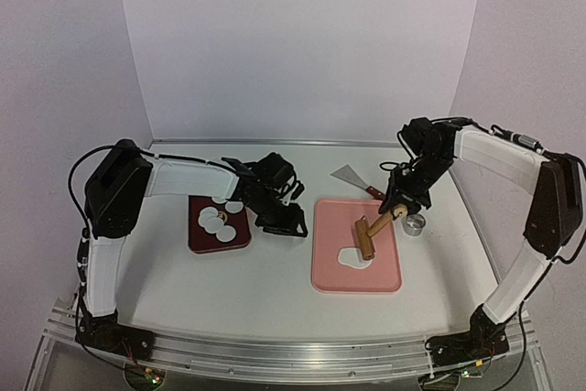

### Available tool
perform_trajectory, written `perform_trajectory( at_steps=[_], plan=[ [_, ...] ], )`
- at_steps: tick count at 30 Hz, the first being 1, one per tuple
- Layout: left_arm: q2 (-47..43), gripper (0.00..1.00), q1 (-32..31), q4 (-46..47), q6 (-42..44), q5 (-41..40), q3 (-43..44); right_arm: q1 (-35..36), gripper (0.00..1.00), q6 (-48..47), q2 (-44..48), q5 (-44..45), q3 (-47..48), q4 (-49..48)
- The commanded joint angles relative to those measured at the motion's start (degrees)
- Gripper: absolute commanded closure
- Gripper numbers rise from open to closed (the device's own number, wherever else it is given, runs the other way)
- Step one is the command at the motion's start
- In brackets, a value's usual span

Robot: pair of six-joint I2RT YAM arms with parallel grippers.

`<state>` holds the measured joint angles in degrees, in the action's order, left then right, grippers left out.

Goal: Roll out the dumpling wrappers from the dough

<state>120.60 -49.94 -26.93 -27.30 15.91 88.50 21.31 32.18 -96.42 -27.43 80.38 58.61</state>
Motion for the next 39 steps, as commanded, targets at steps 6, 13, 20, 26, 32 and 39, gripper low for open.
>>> perform_trajectory(
  at_steps=[6,13,20,26,32,39],
  plan=[
    [0.00,0.39,-2.29,0.10,-9.51,2.07,6.58,-3.52,1.00,-5.90,-0.28,-2.30,2.16,6.07],
    [3.92,0.35,-4.07,-3.72,-12.69,-0.90,10.50,-3.82,1.00,-10.21,-1.04,-7.22,1.50,5.80],
    [9.12,0.34,-4.78,-10.04,-12.41,-4.07,15.98,-3.91,1.00,-13.03,-3.87,-5.23,0.74,5.68],
    [12.06,0.36,-5.08,-12.14,-12.56,-4.86,17.70,-4.28,1.00,-15.15,-6.32,-4.12,0.56,5.62],
    [15.18,0.54,-5.43,-11.64,-11.49,-4.49,17.94,-4.44,1.00,-17.07,-8.98,-3.09,-1.21,5.25],
    [18.11,0.80,-5.52,-15.50,-10.74,-8.40,18.29,-4.35,1.00,-16.66,-11.95,-2.63,-6.75,2.80]
  ],
)
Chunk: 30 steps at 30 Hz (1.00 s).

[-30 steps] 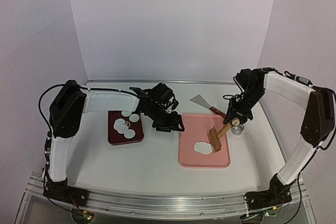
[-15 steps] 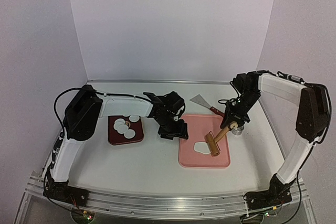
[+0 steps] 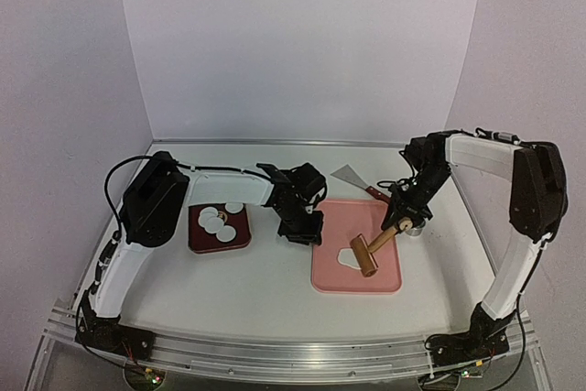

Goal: Roll out the dumpling wrappers from the dough

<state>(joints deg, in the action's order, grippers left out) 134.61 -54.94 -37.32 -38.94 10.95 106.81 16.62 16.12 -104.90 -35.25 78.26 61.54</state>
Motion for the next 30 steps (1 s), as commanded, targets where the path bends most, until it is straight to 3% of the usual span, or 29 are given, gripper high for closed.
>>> perform_trajectory(
  at_steps=[1,5,7,12,21,30],
  plan=[
    [4.17,0.84,-0.52,-5.52,0.89,-3.87,-0.10,0.34,1.00,-0.11,-3.67,5.11,-5.49,-0.76],
    [4.36,0.98,-0.52,-6.18,1.24,-5.26,-0.37,1.19,1.00,1.94,-4.50,6.03,-7.68,-3.25],
    [4.55,1.00,-0.52,-6.58,1.46,-5.70,0.18,1.88,1.00,2.77,-5.08,7.19,-7.93,-3.79],
    [5.06,1.00,-0.51,-7.73,2.13,-6.63,1.49,2.14,1.00,4.47,-3.89,11.98,-6.77,-3.62],
    [4.52,1.00,-0.31,-8.16,3.17,-8.75,1.32,-6.19,1.00,-1.57,-0.92,15.10,-5.80,1.72],
    [4.32,1.00,-0.17,-7.27,4.06,-8.33,1.63,2.30,1.00,3.53,-6.49,12.46,-7.25,-3.06]
  ],
)
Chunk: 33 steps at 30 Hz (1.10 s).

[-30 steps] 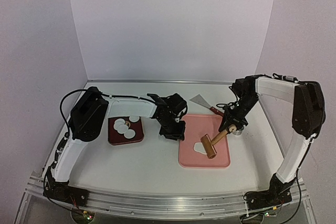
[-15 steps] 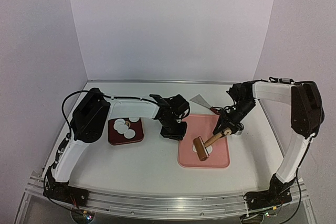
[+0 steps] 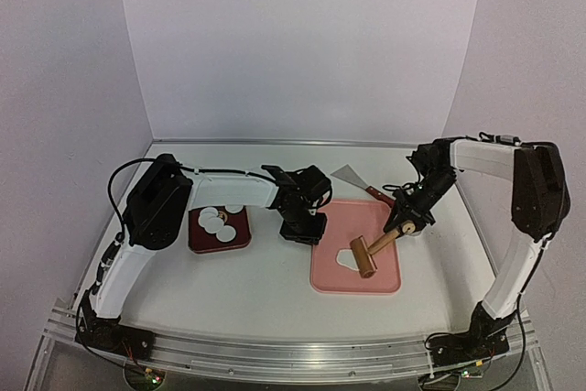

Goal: Roll out the dumpling wrappers from the dough

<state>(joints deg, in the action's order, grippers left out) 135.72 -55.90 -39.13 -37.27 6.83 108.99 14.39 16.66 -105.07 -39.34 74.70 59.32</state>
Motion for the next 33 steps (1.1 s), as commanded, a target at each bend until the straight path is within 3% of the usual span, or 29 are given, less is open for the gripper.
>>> perform_trajectory(
  at_steps=[1,5,14,25,33],
  plan=[
    [3.17,1.00,0.80,-5.42,2.39,-4.13,-0.67,4.99,1.00,3.49,-6.70,16.55,-3.57,-1.14],
    [2.62,1.00,1.01,-4.62,2.16,-3.68,-1.87,5.41,1.00,4.36,-6.59,18.64,-2.35,-0.76],
    [0.88,1.00,2.01,-2.71,1.82,-3.36,-4.49,-2.84,1.00,0.52,-3.81,21.03,-0.51,3.98],
    [1.90,1.00,2.50,-2.92,2.73,-2.80,-2.52,8.31,1.00,5.25,-10.56,20.06,1.30,0.73],
    [1.45,1.00,3.12,-2.39,2.46,-2.68,-3.17,-0.09,1.00,2.65,-5.23,24.30,0.71,3.49]
  ],
)
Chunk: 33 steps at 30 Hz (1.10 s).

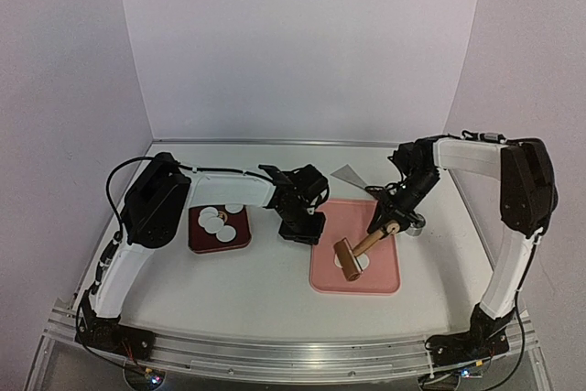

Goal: Roll out the dumpling wrappers from the dough

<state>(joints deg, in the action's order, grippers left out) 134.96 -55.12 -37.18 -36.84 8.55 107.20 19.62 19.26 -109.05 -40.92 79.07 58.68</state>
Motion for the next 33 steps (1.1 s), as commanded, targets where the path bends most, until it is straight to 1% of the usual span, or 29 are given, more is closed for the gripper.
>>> perform_trajectory(
  at_steps=[1,5,11,14,17,23,26,29,33],
  plan=[
    [2.21,1.00,2.41,-4.29,2.04,-4.34,-1.34,-5.65,1.00,-0.25,-1.14,26.10,-3.69,4.42],
    [2.28,1.00,2.56,-4.21,2.04,-4.32,-1.15,-4.99,1.00,-0.23,-2.54,23.84,-4.68,3.84],
    [2.51,1.00,2.57,-4.11,1.91,-3.90,-0.81,3.38,1.00,1.70,-8.38,22.24,-1.90,2.42],
    [2.32,1.00,2.57,-4.02,1.67,-3.88,-0.97,3.92,1.00,1.74,-8.24,23.45,-1.09,2.66],
    [2.27,1.00,2.55,-3.81,1.39,-3.84,-1.18,2.81,1.00,1.41,-7.01,24.13,-0.58,3.52],
    [1.75,1.00,2.53,-3.60,1.08,-4.11,-1.70,-6.68,1.00,-2.11,-1.65,26.51,-1.79,6.10],
    [1.43,1.00,2.56,-3.38,0.99,-4.19,-2.23,-8.34,1.00,-3.57,-1.48,26.94,-2.33,6.79],
    [1.17,1.00,2.56,-3.27,0.98,-4.25,-2.49,-5.62,1.00,-2.70,-3.29,26.75,-1.76,6.69],
    [1.19,1.00,2.57,-2.99,0.89,-3.92,-2.39,0.88,1.00,-0.11,-6.74,24.56,1.16,5.55]
  ],
)
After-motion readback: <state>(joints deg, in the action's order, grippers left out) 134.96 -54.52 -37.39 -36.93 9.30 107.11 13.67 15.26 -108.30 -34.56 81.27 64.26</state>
